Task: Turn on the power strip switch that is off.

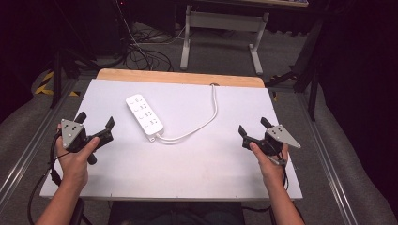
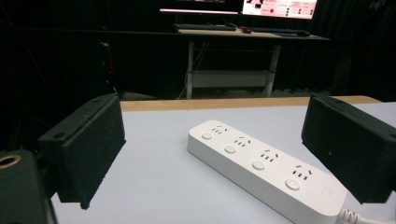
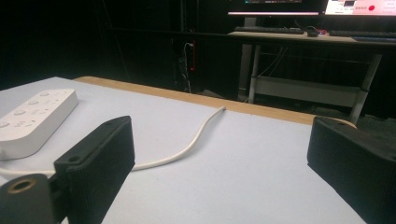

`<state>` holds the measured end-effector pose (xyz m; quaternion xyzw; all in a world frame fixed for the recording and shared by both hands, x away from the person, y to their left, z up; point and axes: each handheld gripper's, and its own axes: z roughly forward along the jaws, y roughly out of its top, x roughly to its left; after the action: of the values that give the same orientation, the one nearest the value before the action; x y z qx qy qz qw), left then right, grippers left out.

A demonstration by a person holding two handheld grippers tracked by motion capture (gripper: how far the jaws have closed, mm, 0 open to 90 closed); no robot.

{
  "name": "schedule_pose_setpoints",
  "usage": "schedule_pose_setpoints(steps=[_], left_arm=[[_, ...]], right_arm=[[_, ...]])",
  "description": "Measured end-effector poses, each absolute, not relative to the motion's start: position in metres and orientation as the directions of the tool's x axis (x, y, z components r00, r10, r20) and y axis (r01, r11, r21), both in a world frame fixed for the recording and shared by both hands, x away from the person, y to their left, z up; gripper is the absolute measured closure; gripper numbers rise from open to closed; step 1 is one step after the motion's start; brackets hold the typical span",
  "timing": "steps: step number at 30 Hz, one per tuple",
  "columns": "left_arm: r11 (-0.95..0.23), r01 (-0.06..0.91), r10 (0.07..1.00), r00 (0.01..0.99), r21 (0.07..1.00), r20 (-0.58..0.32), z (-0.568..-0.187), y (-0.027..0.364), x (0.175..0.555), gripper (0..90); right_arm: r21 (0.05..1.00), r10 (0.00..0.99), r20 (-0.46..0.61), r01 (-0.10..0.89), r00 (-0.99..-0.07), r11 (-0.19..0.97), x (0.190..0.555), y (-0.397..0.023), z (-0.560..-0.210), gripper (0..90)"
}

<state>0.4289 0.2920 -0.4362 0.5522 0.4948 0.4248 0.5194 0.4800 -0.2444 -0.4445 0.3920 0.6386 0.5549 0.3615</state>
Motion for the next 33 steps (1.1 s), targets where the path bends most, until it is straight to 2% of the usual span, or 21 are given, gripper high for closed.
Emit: schedule_pose_setpoints(steps=[8,10,11,12,25,27,28,29,30,32,33], left_arm=[[0.027,0.096,0.989,0.141,0.995,-0.040,-0.4356,0.2893,0.4285,10.3],[0.031,0.083,0.991,0.130,0.996,-0.041,-0.4346,0.2893,0.4276,19.1],[0.035,0.081,0.991,0.125,0.996,-0.045,-0.4343,0.2895,0.4278,19.1],[0.038,0.084,0.993,0.112,0.996,-0.047,-0.4344,0.2910,0.4283,27.4],[0.043,0.079,0.995,0.088,0.996,-0.050,-0.4335,0.2941,0.4282,46.3],[0.051,0.085,0.994,0.097,0.995,-0.060,-0.4333,0.2949,0.4283,56.0],[0.053,0.088,0.993,0.104,0.995,-0.062,-0.4331,0.2957,0.4282,56.0],[0.056,0.089,0.992,0.107,0.994,-0.065,-0.4331,0.2963,0.4282,63.6],[0.056,0.090,0.991,0.113,0.994,-0.066,-0.4330,0.2971,0.4283,67.5],[0.054,0.091,0.991,0.121,0.994,-0.065,-0.4327,0.2979,0.4282,74.1],[0.054,0.092,0.990,0.123,0.994,-0.065,-0.4326,0.2979,0.4281,74.1]], right_arm=[[0.991,0.900,-0.033,0.102,-0.434,0.085,0.4814,-0.2445,-0.4452,8.0],[0.992,0.901,-0.039,0.091,-0.433,0.086,0.4800,-0.2438,-0.4440,8.2],[0.992,0.901,-0.039,0.091,-0.433,0.086,0.4800,-0.2438,-0.4440,8.2],[0.992,0.901,-0.042,0.086,-0.431,0.087,0.4798,-0.2438,-0.4435,8.2],[0.992,0.900,-0.040,0.090,-0.434,0.087,0.4802,-0.2443,-0.4437,8.4],[0.992,0.898,-0.038,0.092,-0.438,0.086,0.4805,-0.2439,-0.4438,8.4],[0.992,0.898,-0.038,0.092,-0.438,0.086,0.4805,-0.2439,-0.4438,8.4],[0.992,0.898,-0.038,0.093,-0.438,0.088,0.4806,-0.2435,-0.4439,8.6],[0.992,0.898,-0.038,0.093,-0.439,0.088,0.4807,-0.2435,-0.4440,8.6],[0.992,0.898,-0.038,0.094,-0.439,0.088,0.4807,-0.2435,-0.4440,8.6],[0.992,0.898,-0.038,0.093,-0.439,0.088,0.4806,-0.2436,-0.4440,8.6]])
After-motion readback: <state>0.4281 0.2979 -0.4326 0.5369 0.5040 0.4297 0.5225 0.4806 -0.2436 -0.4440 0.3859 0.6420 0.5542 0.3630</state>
